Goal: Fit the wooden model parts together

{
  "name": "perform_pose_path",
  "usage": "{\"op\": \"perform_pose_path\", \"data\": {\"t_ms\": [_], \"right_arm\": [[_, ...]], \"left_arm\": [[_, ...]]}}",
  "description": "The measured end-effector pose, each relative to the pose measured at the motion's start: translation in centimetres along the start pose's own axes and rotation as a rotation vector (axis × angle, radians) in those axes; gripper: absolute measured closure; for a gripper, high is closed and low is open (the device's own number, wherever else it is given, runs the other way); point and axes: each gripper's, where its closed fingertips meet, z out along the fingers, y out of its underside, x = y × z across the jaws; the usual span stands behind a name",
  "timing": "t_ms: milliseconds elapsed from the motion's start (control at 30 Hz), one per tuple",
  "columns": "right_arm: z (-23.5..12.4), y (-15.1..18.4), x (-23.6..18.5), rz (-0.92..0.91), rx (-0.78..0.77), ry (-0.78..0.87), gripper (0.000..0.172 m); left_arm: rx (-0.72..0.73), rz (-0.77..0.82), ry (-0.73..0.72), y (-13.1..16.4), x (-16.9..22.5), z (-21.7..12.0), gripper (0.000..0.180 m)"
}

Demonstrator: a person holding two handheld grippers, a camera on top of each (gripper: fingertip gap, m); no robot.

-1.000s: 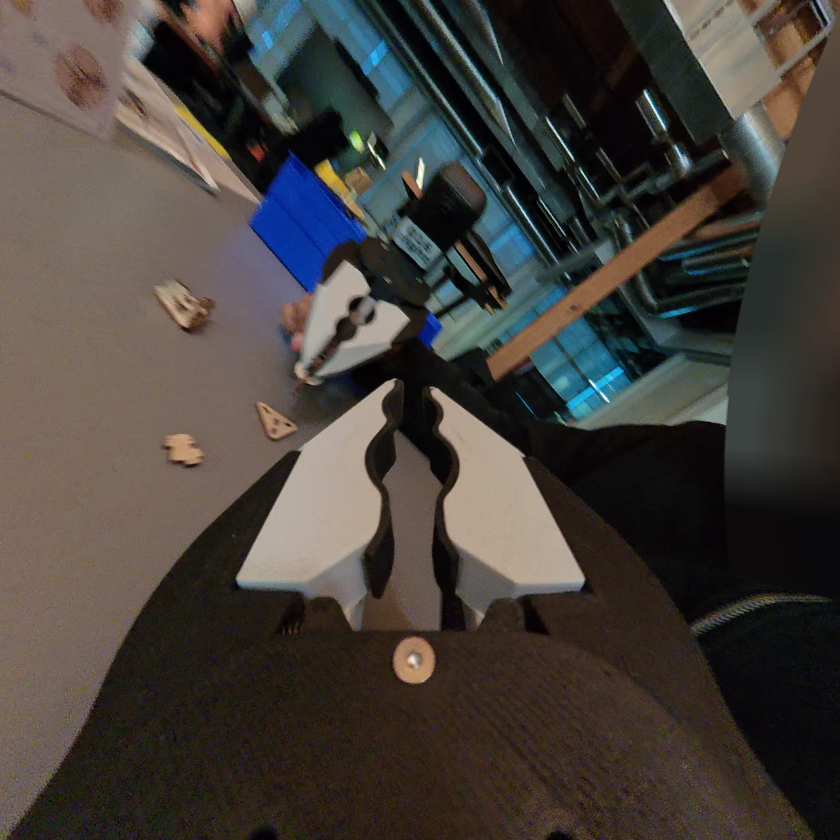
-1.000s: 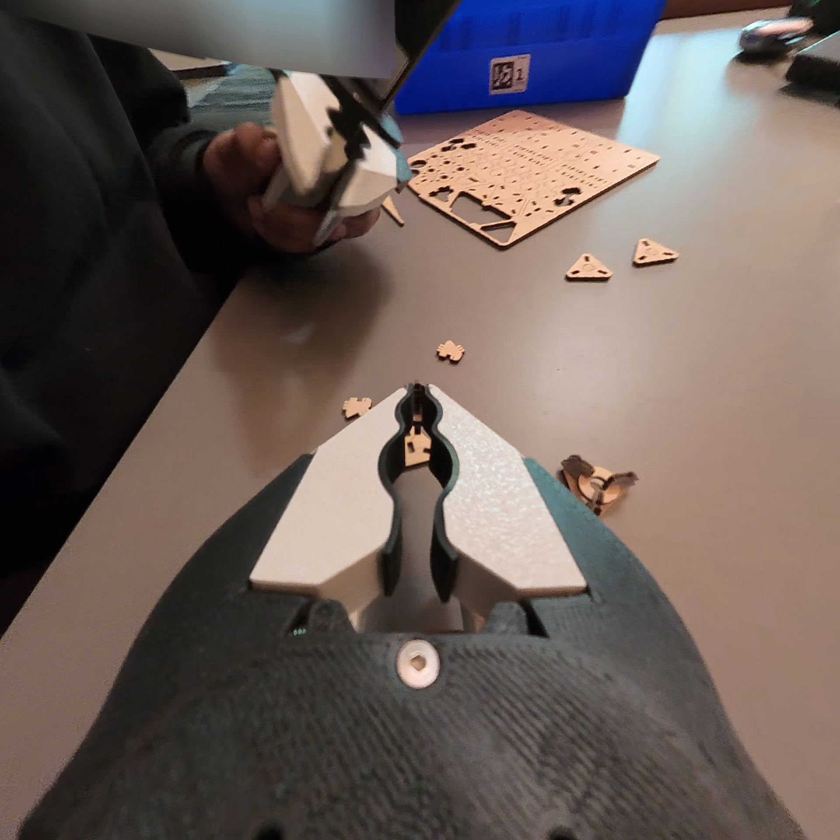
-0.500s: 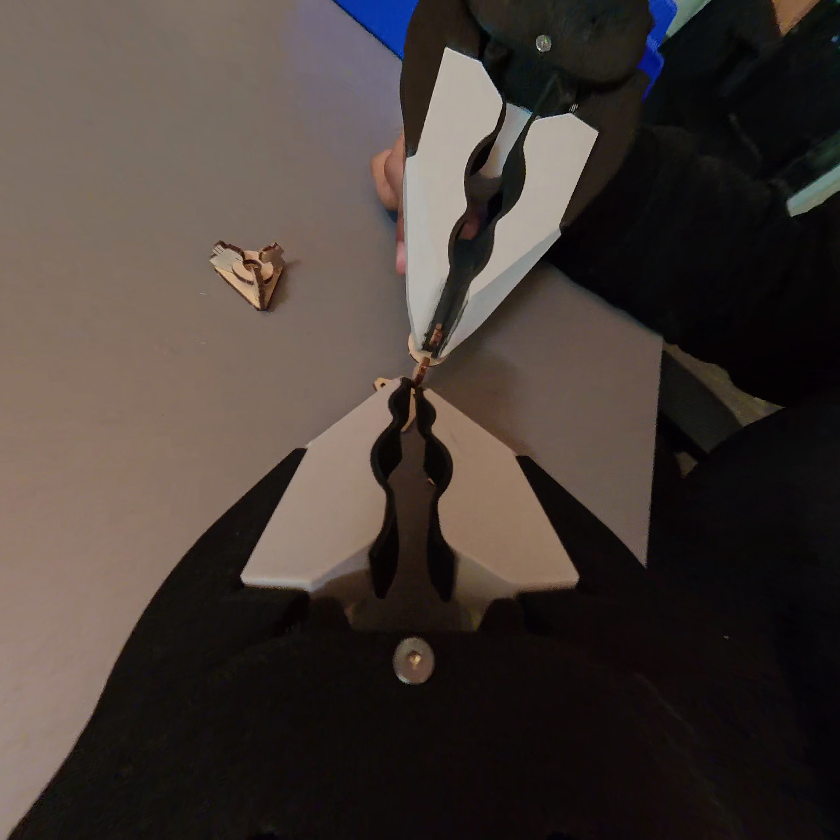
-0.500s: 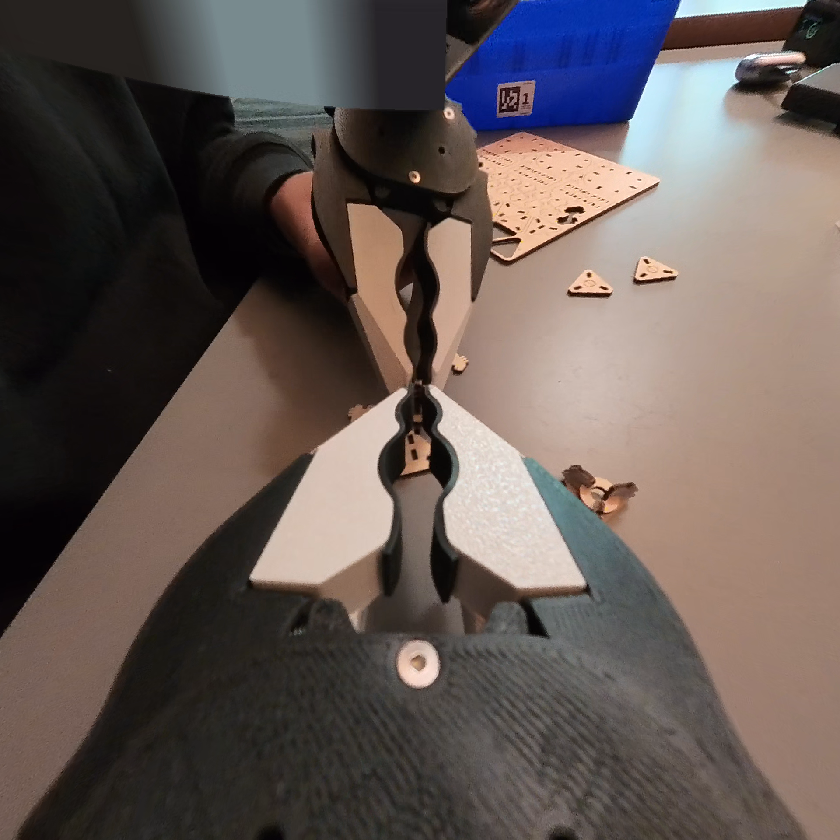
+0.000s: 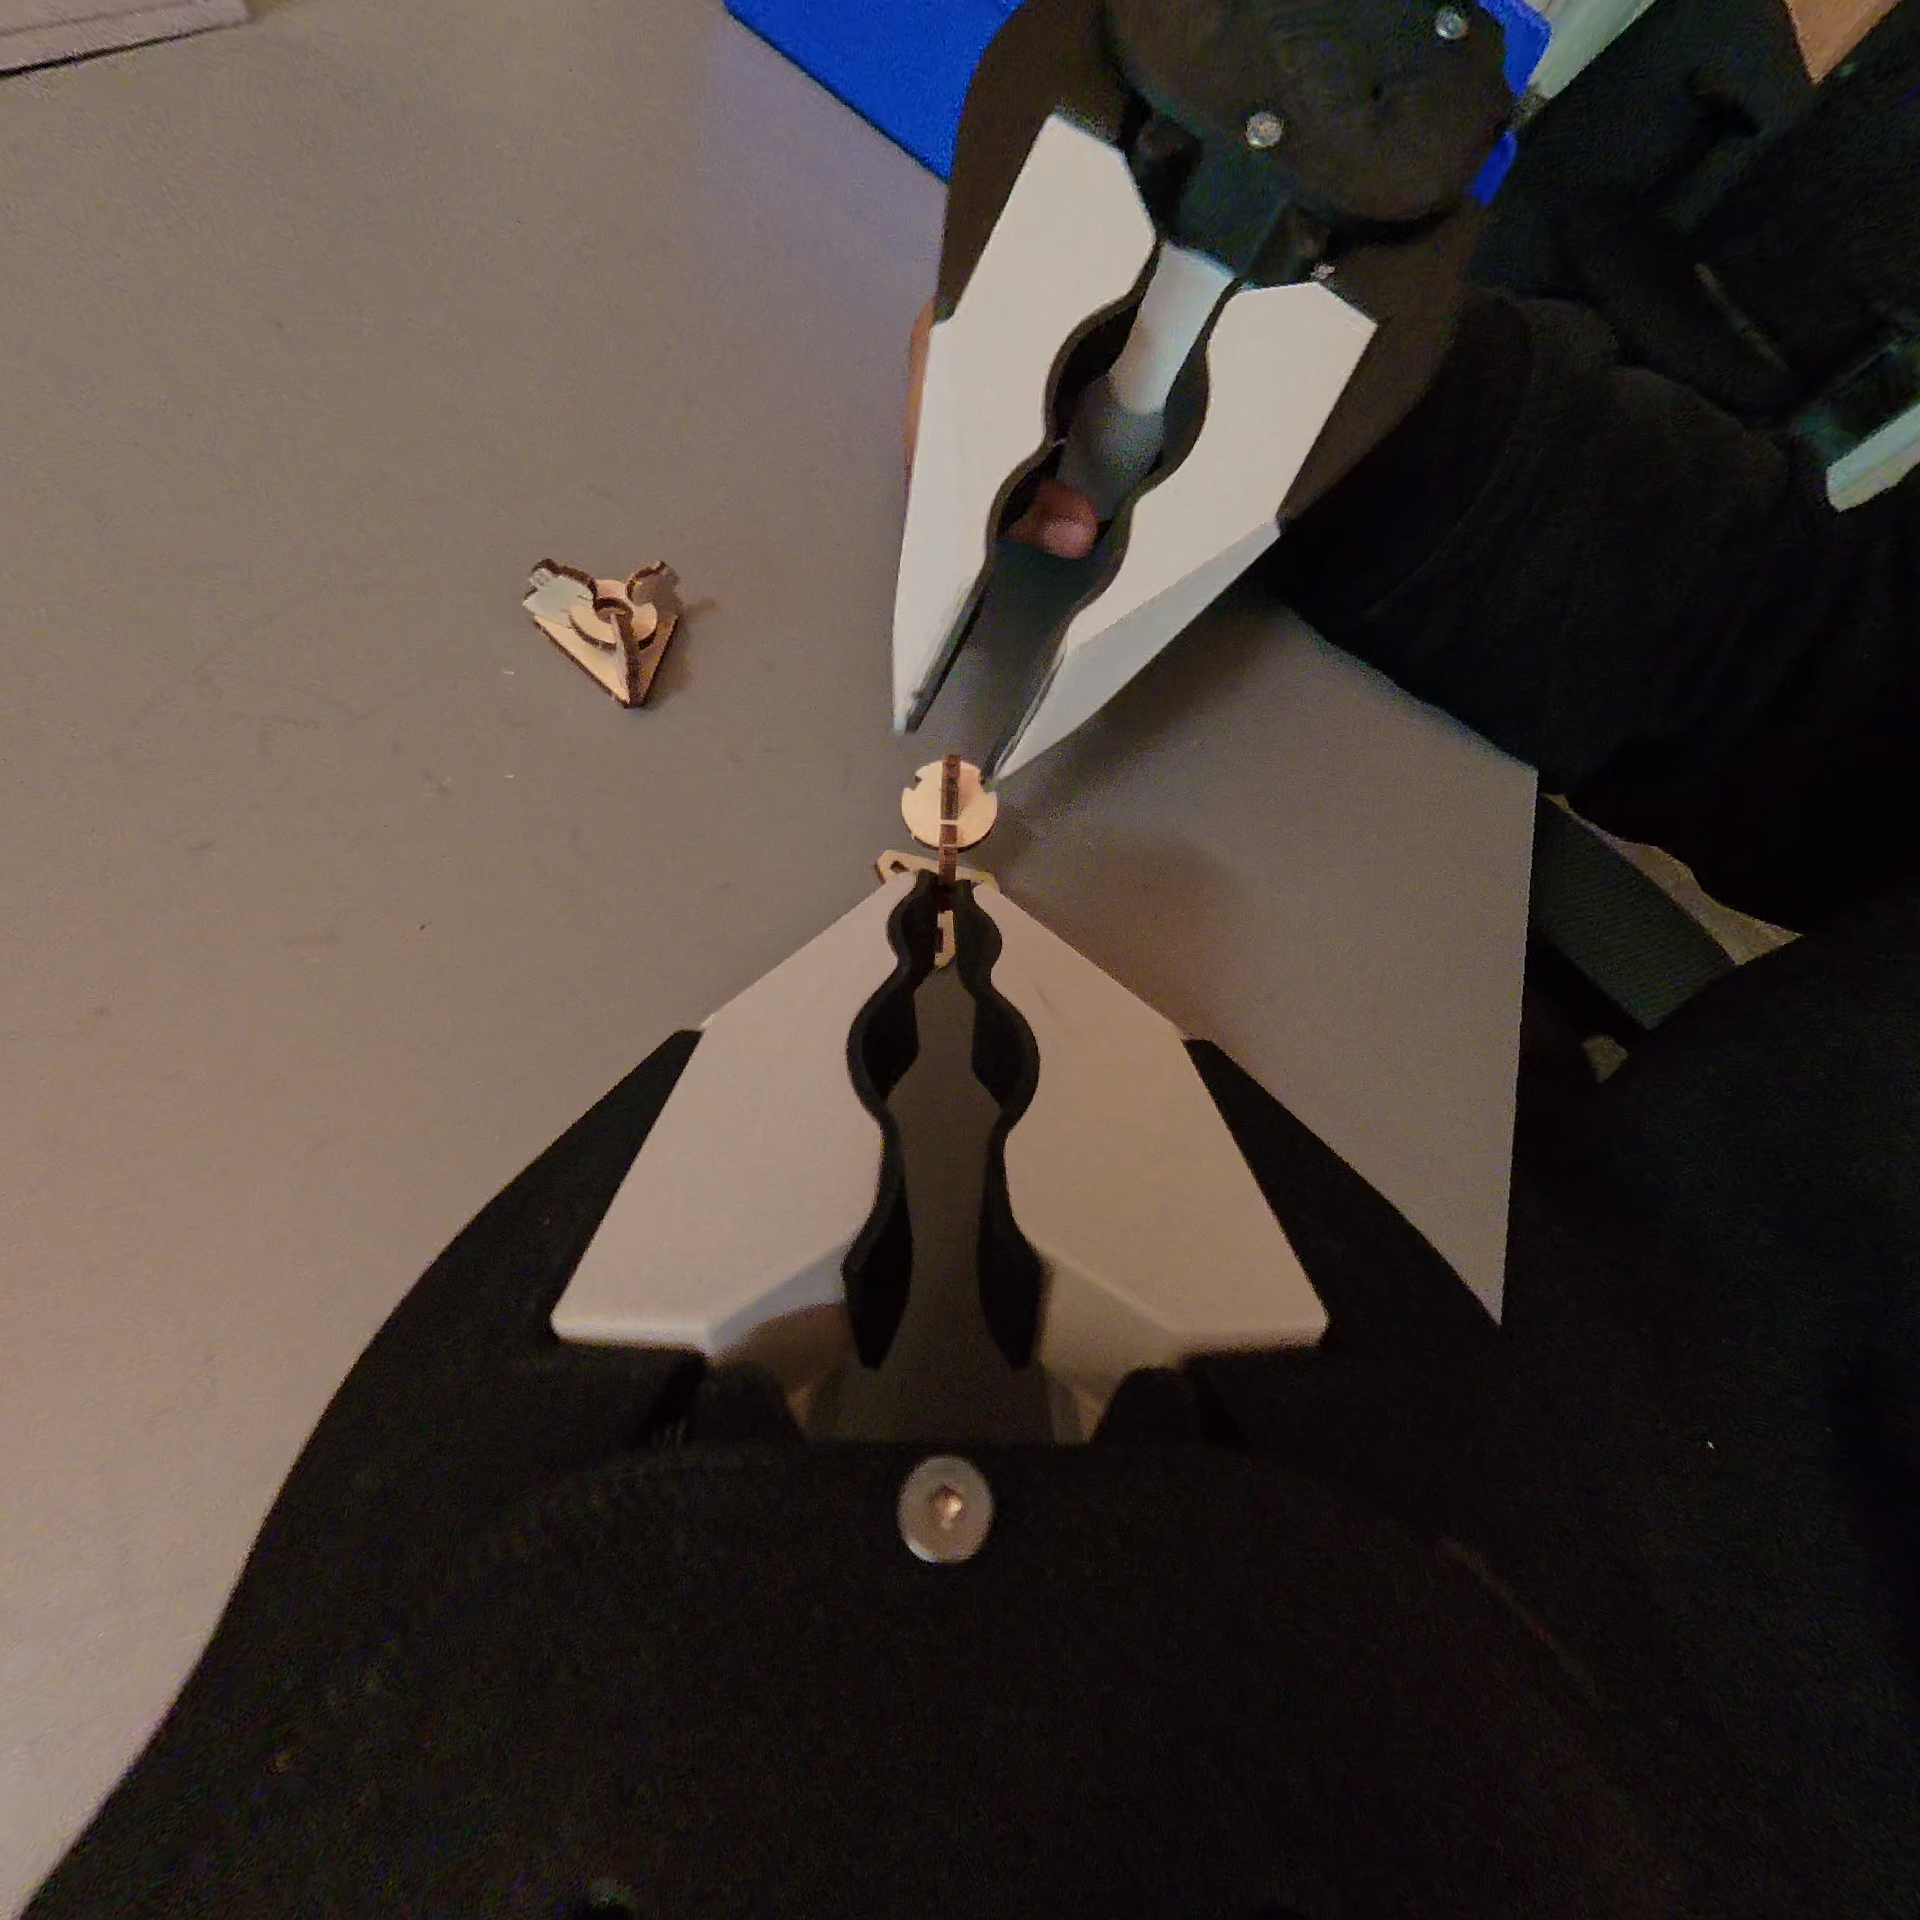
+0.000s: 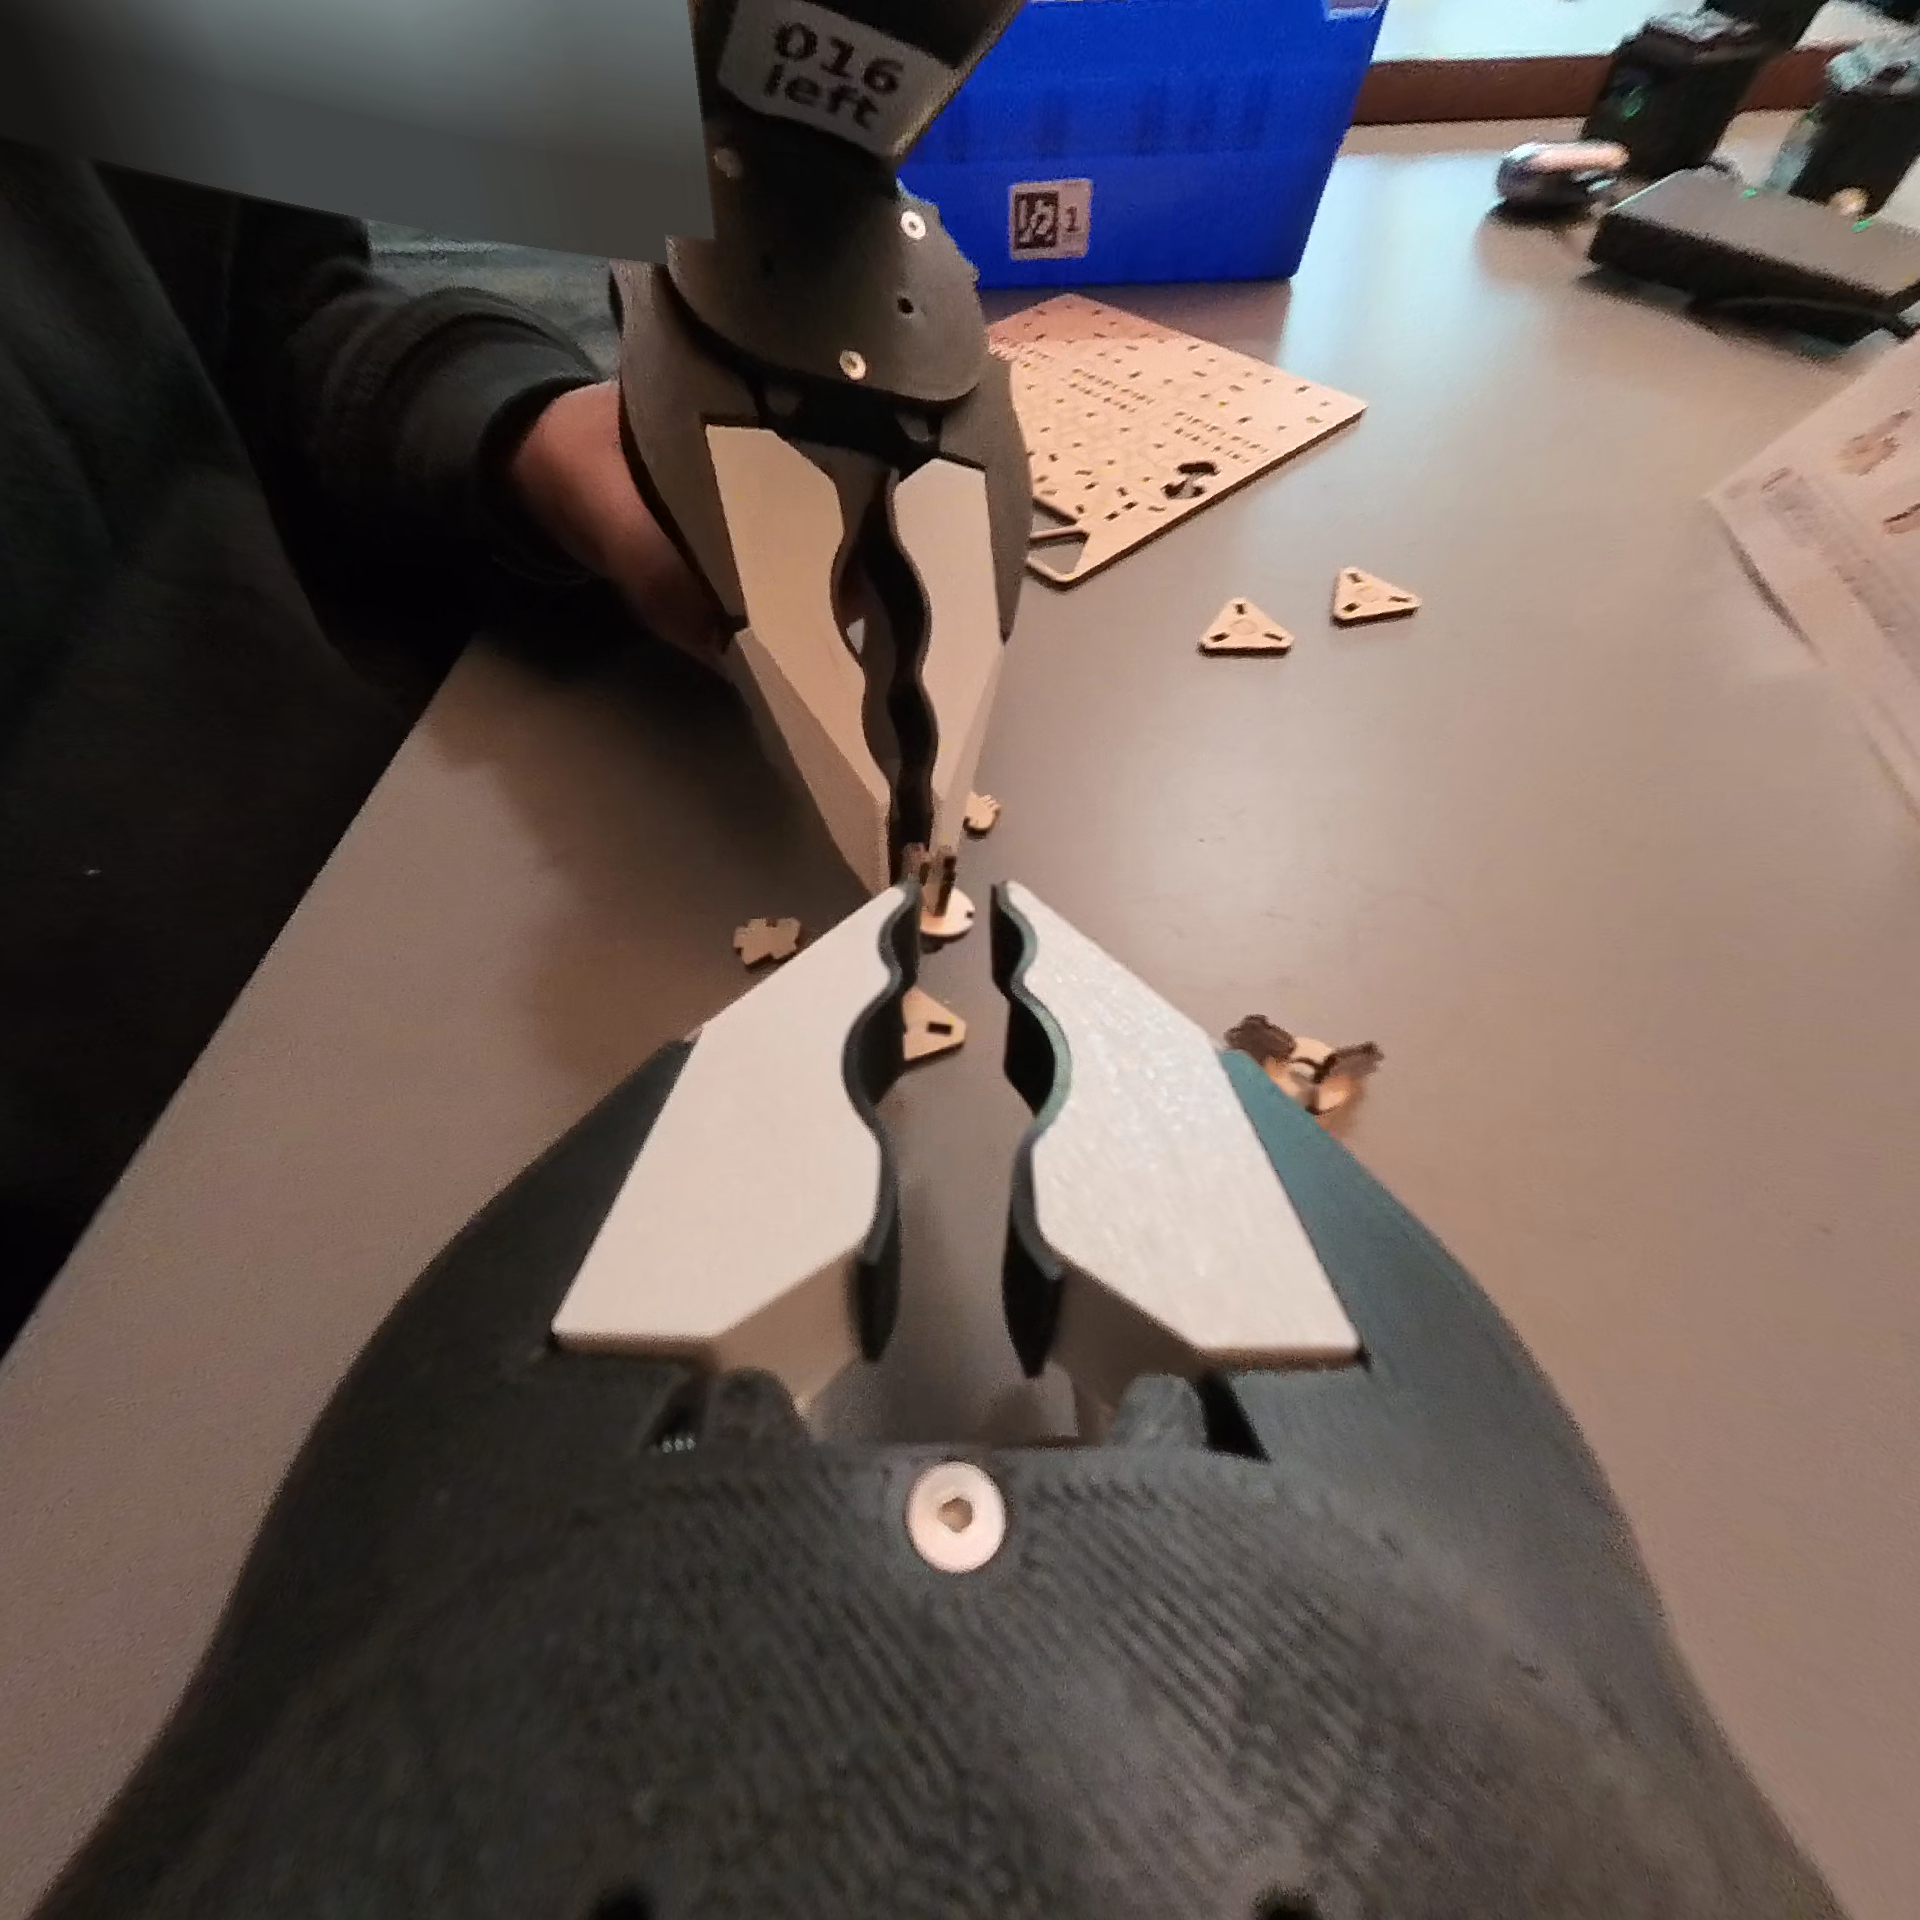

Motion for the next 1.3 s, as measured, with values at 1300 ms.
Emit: {"op": "perform_pose_path", "data": {"t_ms": [1300], "right_arm": [[-0.1,0.3,-0.2,-0.039,-0.011,0.037,0.154]], "left_arm": [[-0.073,0.080,-0.054,1.0,0.1,0.6,0.180]]}}
